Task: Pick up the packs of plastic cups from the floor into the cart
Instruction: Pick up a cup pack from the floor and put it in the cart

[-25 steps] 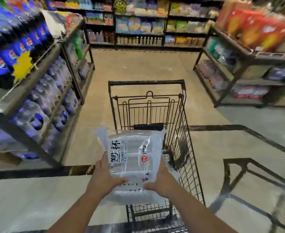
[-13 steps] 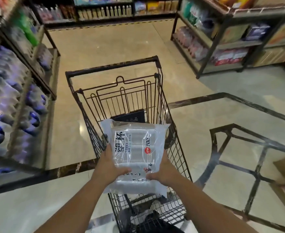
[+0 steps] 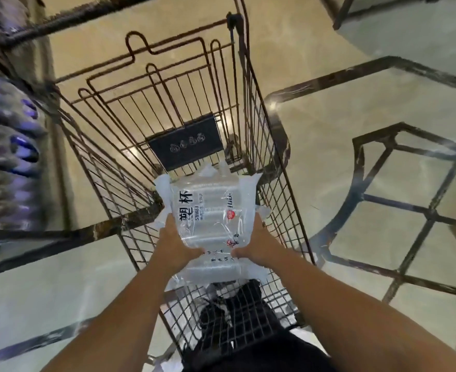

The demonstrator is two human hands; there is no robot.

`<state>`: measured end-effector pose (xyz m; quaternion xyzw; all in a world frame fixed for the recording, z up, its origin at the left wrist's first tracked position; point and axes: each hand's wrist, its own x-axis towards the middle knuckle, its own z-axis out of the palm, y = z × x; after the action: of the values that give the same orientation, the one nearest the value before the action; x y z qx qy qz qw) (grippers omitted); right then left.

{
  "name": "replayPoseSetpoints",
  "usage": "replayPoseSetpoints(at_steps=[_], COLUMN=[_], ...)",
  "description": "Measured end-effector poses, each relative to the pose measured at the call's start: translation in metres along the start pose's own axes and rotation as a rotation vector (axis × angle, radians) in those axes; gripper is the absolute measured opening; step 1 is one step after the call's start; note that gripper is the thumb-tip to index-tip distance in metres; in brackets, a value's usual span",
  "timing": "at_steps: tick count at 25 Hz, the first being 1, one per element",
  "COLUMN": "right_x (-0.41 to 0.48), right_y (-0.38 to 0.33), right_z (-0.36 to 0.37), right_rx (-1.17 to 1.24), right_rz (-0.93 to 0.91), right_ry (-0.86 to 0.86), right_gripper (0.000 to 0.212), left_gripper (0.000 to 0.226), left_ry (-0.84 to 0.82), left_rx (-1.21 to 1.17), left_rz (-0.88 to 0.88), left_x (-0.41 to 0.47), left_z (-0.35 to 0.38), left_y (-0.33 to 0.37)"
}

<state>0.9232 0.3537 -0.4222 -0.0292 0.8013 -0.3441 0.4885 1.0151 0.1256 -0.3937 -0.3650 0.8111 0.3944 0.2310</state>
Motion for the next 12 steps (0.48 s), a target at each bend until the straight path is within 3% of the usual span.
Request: replayPoseSetpoints(at_steps=[7,12], right_x=[-0.015,-0.033], right_y=[-0.010,-0.025], right_z=[-0.008,-0.006], right_rx=[-0.106,-0.556], right_rz=[-0.001,0.001], right_ry=[0.000,0.054], right_gripper=[0.114,0.121], left_gripper=[0.117,0.126], left_ry=[-0.056,-0.039], left_rx=[0.255,0.597], left_rz=[0.160,0.152], left_x=[-0.027,-0.068], left_z=[-0.012,-0.026], left_y=[0.018,0.023])
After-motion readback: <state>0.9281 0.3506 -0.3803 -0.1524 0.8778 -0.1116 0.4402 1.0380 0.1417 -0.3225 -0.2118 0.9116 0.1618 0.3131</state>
